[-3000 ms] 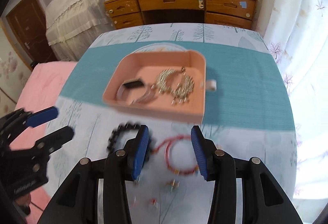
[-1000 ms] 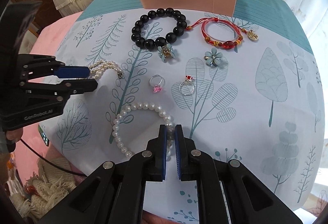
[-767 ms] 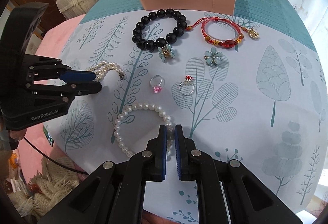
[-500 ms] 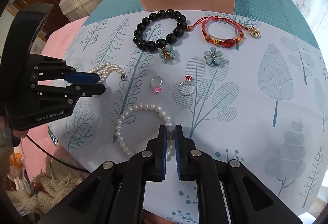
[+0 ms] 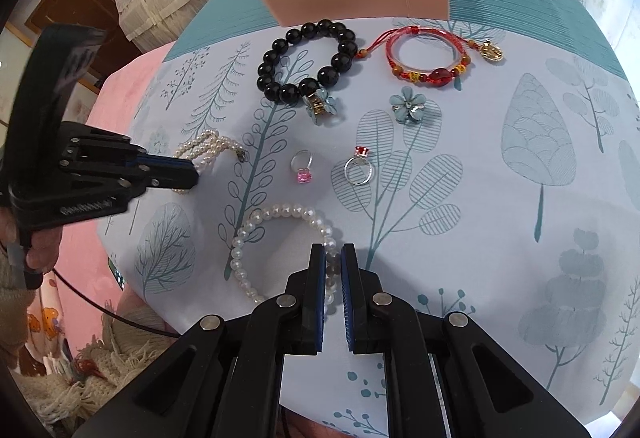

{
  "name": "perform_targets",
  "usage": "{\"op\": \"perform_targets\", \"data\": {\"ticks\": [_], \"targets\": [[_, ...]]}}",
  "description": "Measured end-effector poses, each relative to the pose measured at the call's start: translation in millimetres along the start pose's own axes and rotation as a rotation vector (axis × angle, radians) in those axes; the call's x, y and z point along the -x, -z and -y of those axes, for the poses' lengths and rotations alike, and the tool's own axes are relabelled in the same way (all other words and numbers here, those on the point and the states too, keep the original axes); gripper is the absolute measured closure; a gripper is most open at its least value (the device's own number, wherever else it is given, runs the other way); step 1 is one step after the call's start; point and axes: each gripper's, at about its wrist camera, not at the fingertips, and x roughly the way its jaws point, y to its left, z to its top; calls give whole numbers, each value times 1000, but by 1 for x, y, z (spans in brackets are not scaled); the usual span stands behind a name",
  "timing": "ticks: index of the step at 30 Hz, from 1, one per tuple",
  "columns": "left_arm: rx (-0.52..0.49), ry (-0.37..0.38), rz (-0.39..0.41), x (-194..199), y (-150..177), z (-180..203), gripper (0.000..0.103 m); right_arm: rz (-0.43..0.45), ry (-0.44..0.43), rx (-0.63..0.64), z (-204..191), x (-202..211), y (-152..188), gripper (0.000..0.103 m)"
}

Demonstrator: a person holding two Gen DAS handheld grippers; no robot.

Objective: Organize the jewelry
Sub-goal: 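Lift the pearl necklace with the left gripper while the right gripper carries the pearl bracelet to the box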

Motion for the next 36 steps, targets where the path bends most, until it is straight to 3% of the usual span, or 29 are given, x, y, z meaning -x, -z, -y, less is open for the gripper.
{"op": "perform_targets", "data": {"ticks": [11,22,29,36], "targets": [[20,-48,245,119,-10,27,101,127,10,44,-19,51,-10,96],[42,-135,473,221,-77,45,101,356,80,85,-29,143,-80,96],[56,-209,532,231,-135,45,100,468,89,63,-22,174,-152,96],[99,-258,518,192,-189,23,100,466,81,39,-16,162,-218,96]]}}
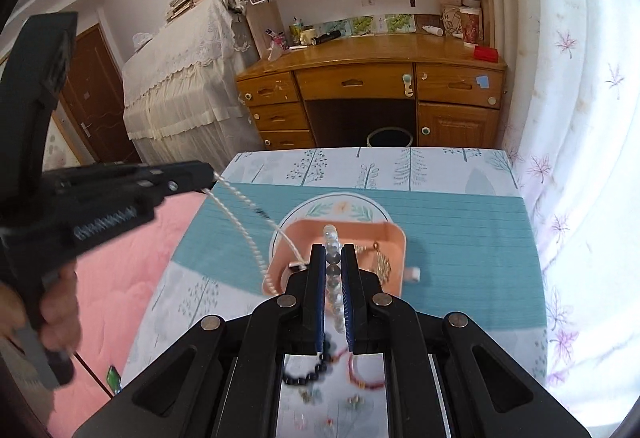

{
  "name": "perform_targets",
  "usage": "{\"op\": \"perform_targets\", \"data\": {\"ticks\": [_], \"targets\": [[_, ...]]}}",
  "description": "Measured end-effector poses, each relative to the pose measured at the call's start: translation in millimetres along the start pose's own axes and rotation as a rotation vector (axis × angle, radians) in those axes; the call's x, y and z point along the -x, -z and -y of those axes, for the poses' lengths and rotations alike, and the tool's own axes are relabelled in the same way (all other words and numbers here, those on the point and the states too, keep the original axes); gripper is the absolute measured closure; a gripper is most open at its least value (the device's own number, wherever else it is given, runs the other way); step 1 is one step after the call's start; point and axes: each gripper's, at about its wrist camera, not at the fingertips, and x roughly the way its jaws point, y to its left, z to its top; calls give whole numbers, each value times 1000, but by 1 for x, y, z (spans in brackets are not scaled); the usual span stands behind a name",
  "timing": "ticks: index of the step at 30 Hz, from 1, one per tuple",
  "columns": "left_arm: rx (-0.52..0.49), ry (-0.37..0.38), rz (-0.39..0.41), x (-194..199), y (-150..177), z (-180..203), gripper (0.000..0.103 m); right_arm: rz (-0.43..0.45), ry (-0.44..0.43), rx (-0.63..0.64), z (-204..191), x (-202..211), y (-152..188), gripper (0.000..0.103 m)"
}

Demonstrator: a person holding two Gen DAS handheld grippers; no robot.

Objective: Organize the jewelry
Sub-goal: 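Lift the pearl necklace with the left gripper while the right gripper carries the pearl bracelet to the box, then release the pearl necklace into the pink box while the right gripper holds the bracelet above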

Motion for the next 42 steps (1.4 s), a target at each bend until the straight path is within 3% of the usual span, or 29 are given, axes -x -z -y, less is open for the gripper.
{"op": "perform_targets", "data": {"ticks": [7,15,23,35,42], "targets": [[5,-25,18,-43,-11,-8,100,-69,-2,-28,8,-80,-21,96],[5,-28,11,-75,-14,-14,100,-107,-36,-51,7,-144,-27,96],[16,-16,19,-86,-16,-24,100,-104,-46,-49,5,-162,-33,96],[8,40,-134,-141,31,-29,100,-131,-54,-60,8,-185,-27,96],[36,54,-155,-168,46,-33,100,-141,-49,-64,8,-197,-26,96]]}}
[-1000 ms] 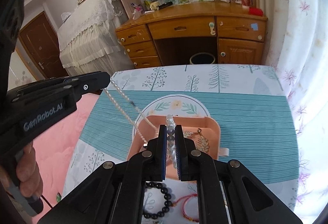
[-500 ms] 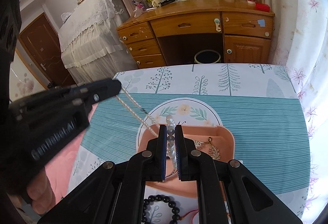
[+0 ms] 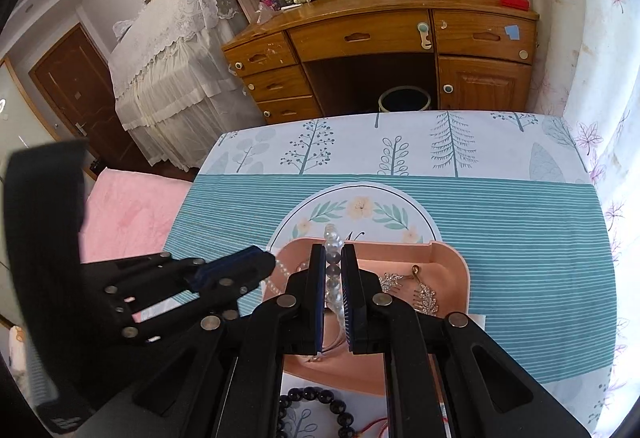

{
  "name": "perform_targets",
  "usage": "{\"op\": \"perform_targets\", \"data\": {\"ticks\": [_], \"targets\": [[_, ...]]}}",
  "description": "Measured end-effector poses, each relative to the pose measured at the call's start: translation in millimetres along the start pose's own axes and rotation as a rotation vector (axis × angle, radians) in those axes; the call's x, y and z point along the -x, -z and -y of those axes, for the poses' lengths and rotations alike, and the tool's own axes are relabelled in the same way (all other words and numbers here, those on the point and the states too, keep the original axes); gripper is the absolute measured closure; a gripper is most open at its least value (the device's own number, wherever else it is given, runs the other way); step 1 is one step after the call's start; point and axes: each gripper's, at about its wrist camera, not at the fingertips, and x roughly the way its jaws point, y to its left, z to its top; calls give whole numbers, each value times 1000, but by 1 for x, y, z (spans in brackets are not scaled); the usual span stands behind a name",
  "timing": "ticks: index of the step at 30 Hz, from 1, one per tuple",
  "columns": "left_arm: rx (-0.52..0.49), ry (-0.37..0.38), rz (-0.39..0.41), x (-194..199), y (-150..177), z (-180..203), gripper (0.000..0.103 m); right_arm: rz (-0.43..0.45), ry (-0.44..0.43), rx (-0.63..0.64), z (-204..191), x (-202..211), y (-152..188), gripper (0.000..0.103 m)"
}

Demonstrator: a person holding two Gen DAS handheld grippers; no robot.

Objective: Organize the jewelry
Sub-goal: 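Release the pearl necklace into the pink box while the right gripper holds the bracelet above, then lower the pearl bracelet into the pink box and open the right gripper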

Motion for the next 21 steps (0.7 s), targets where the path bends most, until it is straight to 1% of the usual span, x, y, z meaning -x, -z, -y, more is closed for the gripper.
{"op": "perform_targets", "data": {"ticks": [2,4,8,13,17,20,21], "targets": [[7,10,1,-3,-1,-1,100,0,0,1,-1,1,0,96],[12,30,-14,-7,-2,-2,100,-2,-1,4,-2,-1,1,96],[25,34,-53,-12,-2,-8,99,-5,-4,10,-6,-2,1,96],[59,17,-41,-2,3,-23,99,-16,-24,9,-12,-7,0,96],[83,-6,-21,8,14,-40,99,-35,-60,-3,-21,-16,1,96],[105,-12,-26,12,22,-52,99,-41,-107,-26,-28,-24,0,96],[111,-15,-30,13,24,-57,99,-44,-135,-45,-29,-29,0,96]]}}
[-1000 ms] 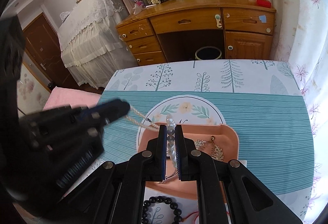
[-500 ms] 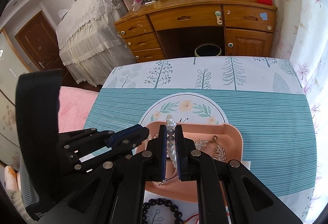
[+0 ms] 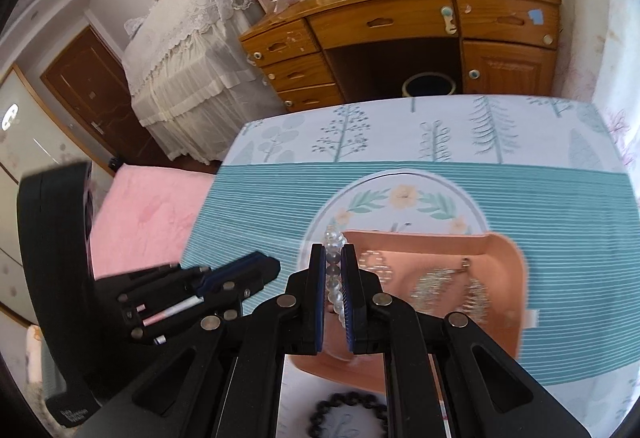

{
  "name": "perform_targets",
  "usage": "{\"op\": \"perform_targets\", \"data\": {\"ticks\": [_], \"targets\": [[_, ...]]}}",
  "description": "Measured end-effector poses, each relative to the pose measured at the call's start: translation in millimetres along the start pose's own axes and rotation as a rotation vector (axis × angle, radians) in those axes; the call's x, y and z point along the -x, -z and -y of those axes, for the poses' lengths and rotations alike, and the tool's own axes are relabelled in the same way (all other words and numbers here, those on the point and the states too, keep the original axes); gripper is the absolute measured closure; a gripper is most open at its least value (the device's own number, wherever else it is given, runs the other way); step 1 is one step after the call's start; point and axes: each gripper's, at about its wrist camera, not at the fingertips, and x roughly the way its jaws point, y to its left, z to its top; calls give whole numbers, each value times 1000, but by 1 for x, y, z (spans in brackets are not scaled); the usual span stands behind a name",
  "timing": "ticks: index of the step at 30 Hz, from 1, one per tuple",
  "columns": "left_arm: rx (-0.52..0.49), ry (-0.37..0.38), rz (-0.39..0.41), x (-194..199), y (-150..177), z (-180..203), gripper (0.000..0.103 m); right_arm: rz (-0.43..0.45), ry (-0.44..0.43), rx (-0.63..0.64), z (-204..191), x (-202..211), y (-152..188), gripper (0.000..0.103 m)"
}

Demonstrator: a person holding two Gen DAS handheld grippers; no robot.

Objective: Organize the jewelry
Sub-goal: 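Lower the pearl bracelet into the pink box and open the right gripper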

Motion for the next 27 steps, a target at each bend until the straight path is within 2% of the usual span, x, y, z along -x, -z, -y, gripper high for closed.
{"op": "perform_targets", "data": {"ticks": [4,6,9,17,27], "targets": [[18,-11,-2,3,4,-11,99,-58,-6,-72,7,-22,-2,94],[21,-10,0,6,6,-14,99,-108,21,-109,15,-37,0,84],[13,-8,9,11,8,-14,99,-105,86,-97,22,-43,3,71],[-19,-10,21,23,12,1,99,-76,123,-107,46,-23,13,71],[-85,2,3,47,36,27,99,-44,171,-9,40,36,47,71]]}}
